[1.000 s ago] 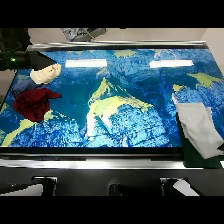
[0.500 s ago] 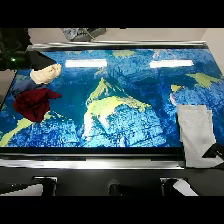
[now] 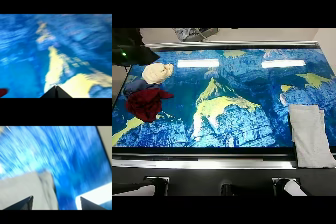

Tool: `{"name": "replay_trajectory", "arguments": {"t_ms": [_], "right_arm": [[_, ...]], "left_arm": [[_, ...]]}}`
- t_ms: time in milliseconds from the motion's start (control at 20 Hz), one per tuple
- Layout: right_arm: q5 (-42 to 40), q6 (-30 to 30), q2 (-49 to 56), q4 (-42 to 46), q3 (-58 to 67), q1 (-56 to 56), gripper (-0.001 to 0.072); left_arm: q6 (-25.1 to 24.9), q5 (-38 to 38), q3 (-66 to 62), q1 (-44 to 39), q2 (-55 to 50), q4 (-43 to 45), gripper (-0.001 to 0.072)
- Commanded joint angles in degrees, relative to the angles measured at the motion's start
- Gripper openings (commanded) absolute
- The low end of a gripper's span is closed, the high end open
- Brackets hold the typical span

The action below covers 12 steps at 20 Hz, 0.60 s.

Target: Fold the shirts.

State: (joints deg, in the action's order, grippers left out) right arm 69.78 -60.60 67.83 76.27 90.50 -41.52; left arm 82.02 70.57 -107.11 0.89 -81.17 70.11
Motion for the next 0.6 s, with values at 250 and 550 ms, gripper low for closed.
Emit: {"name": "replay_trajectory", "arguments": {"t_ms": [250, 550], "right_arm": [[13.1, -7.1, 14.2, 2.1, -1.3, 43.3, 0.0679], [14.2, -12.8, 19.9, 3.0, -1.3, 46.3, 0.068]], "left_arm": [[12.0, 11.3, 24.3, -8.0, 1.0, 17.9, 0.0591], [18.0, -1.7, 39.3, -8.3, 9.2, 18.8, 0.0591]]}}
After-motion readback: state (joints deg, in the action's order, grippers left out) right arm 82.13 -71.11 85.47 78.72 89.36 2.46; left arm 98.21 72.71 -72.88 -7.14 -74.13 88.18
